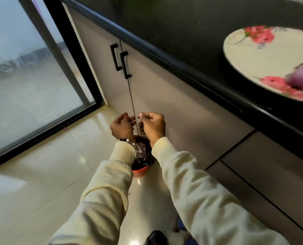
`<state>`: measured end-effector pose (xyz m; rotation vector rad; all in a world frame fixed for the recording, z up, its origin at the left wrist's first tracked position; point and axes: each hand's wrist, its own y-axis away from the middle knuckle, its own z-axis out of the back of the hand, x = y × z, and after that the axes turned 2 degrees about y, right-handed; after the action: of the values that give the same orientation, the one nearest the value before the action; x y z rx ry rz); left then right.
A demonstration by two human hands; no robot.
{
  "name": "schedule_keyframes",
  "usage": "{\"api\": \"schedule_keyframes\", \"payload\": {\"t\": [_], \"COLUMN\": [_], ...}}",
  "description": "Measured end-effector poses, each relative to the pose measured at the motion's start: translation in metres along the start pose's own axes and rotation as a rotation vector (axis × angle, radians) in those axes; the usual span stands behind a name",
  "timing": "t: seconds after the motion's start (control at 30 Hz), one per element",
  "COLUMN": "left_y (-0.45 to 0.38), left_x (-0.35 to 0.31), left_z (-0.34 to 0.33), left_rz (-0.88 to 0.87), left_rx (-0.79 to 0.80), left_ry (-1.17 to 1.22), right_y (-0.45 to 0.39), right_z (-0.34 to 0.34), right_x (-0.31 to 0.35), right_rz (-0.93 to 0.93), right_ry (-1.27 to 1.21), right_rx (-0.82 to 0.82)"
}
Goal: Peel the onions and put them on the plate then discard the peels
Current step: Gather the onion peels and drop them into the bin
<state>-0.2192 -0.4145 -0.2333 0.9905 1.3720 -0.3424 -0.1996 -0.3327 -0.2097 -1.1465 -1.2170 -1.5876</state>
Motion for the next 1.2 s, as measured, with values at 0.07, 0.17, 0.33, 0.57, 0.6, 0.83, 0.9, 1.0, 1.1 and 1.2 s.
{"api": "schedule_keyframes", "payload": {"t": [0.07, 0.17, 0.33, 0.57, 0.6, 0.83, 0.9, 1.0, 1.1, 1.2], "left_y": [0.025, 0.076, 0.184, 0.335, 0.355, 0.503, 0.540, 0.586, 0.620, 0.640], "left_x": [-0.029, -0.071, -0.116, -0.114, -0.109, -0.044, -0.023, 0.004, 0.024, 0.032], "left_z": [-0.008, -0.020, -0.031, -0.071, -0.077, -0.122, -0.127, -0.136, -0.144, -0.149], "left_rz": [-0.163, -0.336, -0.463, -0.507, -0.497, -0.388, -0.373, -0.318, -0.376, -0.491], "left_rx": [0.031, 0.108, 0.312, 0.665, 0.718, 1.135, 1.273, 1.411, 1.484, 1.576], "left_ry": [0.010, 0.085, 0.217, 0.259, 0.259, 0.079, -0.038, -0.213, -0.408, -0.575], "right_y": [0.025, 0.066, 0.136, 0.224, 0.236, 0.327, 0.351, 0.380, 0.399, 0.411], "right_z": [0.020, 0.057, 0.139, 0.286, 0.307, 0.462, 0.495, 0.542, 0.593, 0.634], "right_x": [0.037, 0.084, 0.136, 0.155, 0.153, 0.118, 0.107, 0.095, 0.082, 0.067], "right_rz": [0.073, 0.190, 0.348, 0.472, 0.485, 0.441, 0.396, 0.293, 0.085, -0.305], "right_ry": [-0.058, -0.085, -0.183, -0.232, -0.230, -0.157, -0.105, -0.006, 0.289, 0.606], "right_rx": [0.030, 0.075, -0.051, -0.350, -0.397, -0.786, -0.884, -1.055, -1.275, -1.342]}}
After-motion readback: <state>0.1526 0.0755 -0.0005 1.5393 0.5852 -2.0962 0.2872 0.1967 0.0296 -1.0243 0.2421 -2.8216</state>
